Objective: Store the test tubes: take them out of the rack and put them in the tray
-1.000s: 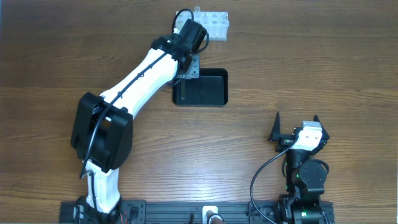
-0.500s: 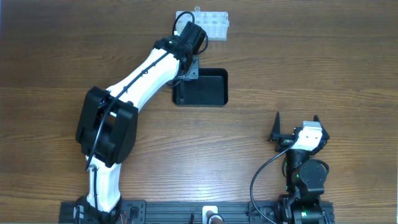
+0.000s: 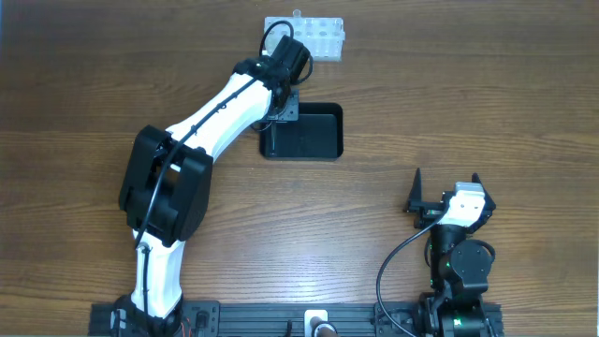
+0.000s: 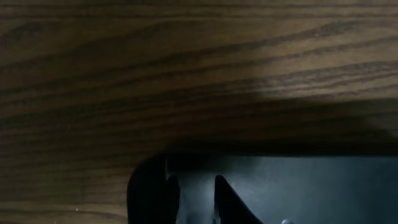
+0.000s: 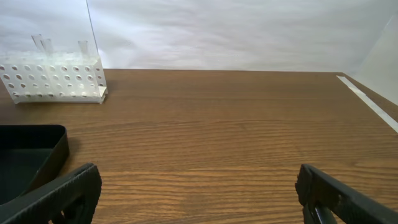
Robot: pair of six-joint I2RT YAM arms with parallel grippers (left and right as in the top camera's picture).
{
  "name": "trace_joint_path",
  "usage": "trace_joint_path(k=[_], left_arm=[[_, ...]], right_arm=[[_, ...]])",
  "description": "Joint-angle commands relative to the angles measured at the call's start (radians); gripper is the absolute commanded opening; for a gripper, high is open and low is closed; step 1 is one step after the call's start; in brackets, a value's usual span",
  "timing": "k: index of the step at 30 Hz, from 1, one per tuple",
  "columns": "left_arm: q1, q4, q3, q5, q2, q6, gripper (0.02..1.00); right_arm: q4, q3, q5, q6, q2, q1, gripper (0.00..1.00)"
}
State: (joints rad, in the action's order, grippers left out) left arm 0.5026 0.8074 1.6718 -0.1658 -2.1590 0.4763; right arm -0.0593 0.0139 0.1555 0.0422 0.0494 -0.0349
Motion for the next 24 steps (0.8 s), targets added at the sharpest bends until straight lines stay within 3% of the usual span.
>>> trace_joint_path(k=[1, 4, 8, 13, 17, 24], left_arm=[[-0.008, -0.016, -0.003, -0.011, -0.009, 0.011, 0.27], [-0.008, -0.019, -0.003, -0.011, 0.001, 0.01, 0.325], [-0.008, -0.03, -0.003, -0.026, 0.034, 0.01, 0.327], [-0.007, -0.079, -0.003, -0.08, 0.142, 0.002, 0.336], [-0.008, -0.159, -0.003, -0.143, 0.223, -0.006, 0.411], [-0.013, -0.423, -0.003, -0.149, 0.233, -0.213, 0.533]], right_arm=[[0.0, -0.009, -0.005, 0.004, -0.005, 0.006, 0.991], [0.0, -0.009, -0.005, 0.004, -0.005, 0.006, 0.993], [0.0, -0.009, -0.005, 0.004, -0.005, 0.006, 0.991], [0.0, -0.009, -0.005, 0.004, -0.005, 0.006, 0.991], [0.0, -0.009, -0.005, 0.004, -0.005, 0.006, 0.991], [0.0, -0.009, -0.005, 0.004, -0.005, 0.006, 0.991]])
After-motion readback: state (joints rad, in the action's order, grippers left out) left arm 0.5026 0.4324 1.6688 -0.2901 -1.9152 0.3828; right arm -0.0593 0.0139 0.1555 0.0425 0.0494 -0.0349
